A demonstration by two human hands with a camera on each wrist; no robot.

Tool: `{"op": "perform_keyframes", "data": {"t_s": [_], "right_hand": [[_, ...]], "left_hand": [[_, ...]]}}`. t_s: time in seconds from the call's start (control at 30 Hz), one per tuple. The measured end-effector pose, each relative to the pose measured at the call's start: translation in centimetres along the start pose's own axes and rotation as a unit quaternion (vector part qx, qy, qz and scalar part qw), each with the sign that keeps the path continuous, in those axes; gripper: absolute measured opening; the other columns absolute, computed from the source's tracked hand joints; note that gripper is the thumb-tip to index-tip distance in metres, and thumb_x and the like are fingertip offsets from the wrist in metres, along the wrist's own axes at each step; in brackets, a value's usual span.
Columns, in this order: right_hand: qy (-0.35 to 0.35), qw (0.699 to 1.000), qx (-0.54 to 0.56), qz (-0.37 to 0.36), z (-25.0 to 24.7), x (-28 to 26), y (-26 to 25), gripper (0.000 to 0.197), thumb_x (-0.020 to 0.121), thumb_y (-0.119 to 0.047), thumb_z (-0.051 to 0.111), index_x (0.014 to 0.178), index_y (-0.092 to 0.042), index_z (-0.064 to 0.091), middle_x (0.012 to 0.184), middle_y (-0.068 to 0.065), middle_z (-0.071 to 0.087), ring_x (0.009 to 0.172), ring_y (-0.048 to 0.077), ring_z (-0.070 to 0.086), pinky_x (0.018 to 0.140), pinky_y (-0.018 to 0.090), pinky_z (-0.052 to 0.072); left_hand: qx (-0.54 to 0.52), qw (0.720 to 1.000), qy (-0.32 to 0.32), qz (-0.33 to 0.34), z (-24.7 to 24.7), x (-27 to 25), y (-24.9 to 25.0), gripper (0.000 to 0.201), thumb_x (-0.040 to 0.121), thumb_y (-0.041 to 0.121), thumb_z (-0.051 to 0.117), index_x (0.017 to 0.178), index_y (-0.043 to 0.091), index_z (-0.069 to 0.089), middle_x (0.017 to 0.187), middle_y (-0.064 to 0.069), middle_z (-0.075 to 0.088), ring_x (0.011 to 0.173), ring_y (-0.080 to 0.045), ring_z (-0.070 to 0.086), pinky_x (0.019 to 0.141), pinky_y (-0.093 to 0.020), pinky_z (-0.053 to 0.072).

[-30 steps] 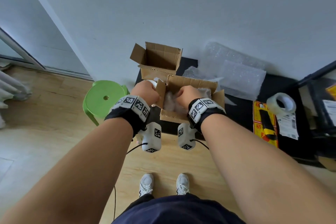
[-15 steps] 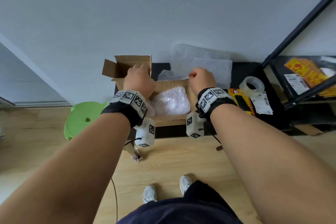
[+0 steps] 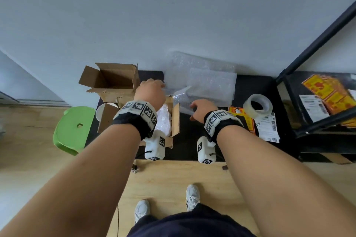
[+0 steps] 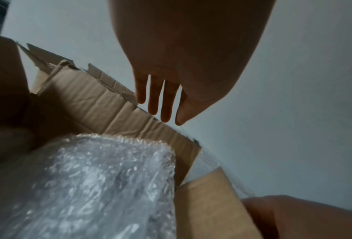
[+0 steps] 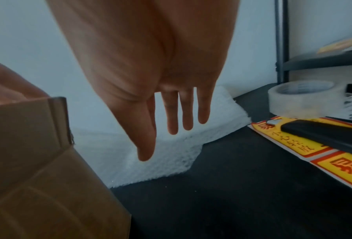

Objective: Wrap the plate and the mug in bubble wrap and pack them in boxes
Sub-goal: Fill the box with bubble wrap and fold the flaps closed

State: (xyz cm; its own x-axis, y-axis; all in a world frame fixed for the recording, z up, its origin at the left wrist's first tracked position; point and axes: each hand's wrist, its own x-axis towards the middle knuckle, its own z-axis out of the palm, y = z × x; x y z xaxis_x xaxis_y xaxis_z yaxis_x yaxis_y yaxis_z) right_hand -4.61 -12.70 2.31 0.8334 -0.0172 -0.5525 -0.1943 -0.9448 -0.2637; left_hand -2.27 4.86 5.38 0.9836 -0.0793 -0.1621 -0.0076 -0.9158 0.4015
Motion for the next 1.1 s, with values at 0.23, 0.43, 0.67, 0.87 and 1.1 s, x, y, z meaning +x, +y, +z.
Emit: {"op": "perform_keyframes", "data": {"t_s": [0.23, 0.43, 0.67, 0.87, 1.1], "right_hand": [[-0.028, 0.997, -0.033, -0.062, -1.3, 2.9, 0.7, 0.026, 0.096, -0.019, 0.055, 0.117, -0.013, 0.068, 0.123, 0.008, 0.064, 0.111, 0.025, 0.06, 0.101, 0.036, 0.047], [0.125, 0.983, 0.099, -0.094, -5.0, 2.8, 0.4, 0.029, 0.091, -0.01, 0.045, 0.098, -0.014, 0.073, 0.109, 0.007, 0.069, 0.101, 0.03, 0.063, 0.093, 0.041, 0.05], [0.209, 0.928, 0.278, -0.131, -11.7, 1.7, -0.9, 0.028, 0.082, -0.005, 0.047, 0.08, -0.011, 0.074, 0.094, 0.005, 0.072, 0.092, 0.023, 0.063, 0.082, 0.031, 0.051], [0.258, 0.833, 0.479, -0.103, -15.1, 0.8, -0.6, 0.021, 0.085, -0.009, 0.049, 0.072, -0.018, 0.064, 0.075, 0.001, 0.066, 0.066, 0.019, 0.063, 0.07, 0.034, 0.053], [0.125, 0.79, 0.59, -0.111, -15.1, -0.5, -0.4, 0.044, 0.086, -0.049, 0.064, 0.115, -0.017, 0.058, 0.093, 0.003, 0.075, 0.085, 0.021, 0.073, 0.075, 0.031, 0.052]], "left_hand": [[-0.037, 0.997, 0.007, -0.072, 1.2, 0.4, 0.1, 0.037, 0.095, 0.01, 0.041, 0.126, 0.021, 0.057, 0.128, -0.005, 0.057, 0.11, -0.022, 0.057, 0.095, -0.04, 0.05], [-0.102, 0.99, 0.017, -0.093, -0.4, 0.9, 1.5, 0.05, 0.091, 0.0, 0.043, 0.136, 0.02, 0.051, 0.135, -0.003, 0.053, 0.111, -0.02, 0.058, 0.094, -0.032, 0.05], [-0.27, 0.953, 0.061, -0.127, -4.9, 2.2, 3.7, 0.076, 0.082, 0.009, 0.071, 0.145, 0.007, 0.029, 0.112, -0.005, 0.061, 0.107, -0.021, 0.058, 0.096, -0.032, 0.046], [-0.334, 0.937, 0.069, -0.082, -8.1, 2.0, 4.3, 0.013, 0.088, 0.016, 0.067, 0.099, 0.008, 0.067, 0.1, -0.006, 0.071, 0.092, -0.017, 0.066, 0.073, -0.021, 0.048], [-0.495, 0.862, 0.088, -0.068, -11.6, 2.0, 4.8, 0.007, 0.098, 0.011, 0.053, 0.103, 0.006, 0.054, 0.086, -0.007, 0.07, 0.058, -0.014, 0.068, 0.073, -0.031, 0.058]]}}
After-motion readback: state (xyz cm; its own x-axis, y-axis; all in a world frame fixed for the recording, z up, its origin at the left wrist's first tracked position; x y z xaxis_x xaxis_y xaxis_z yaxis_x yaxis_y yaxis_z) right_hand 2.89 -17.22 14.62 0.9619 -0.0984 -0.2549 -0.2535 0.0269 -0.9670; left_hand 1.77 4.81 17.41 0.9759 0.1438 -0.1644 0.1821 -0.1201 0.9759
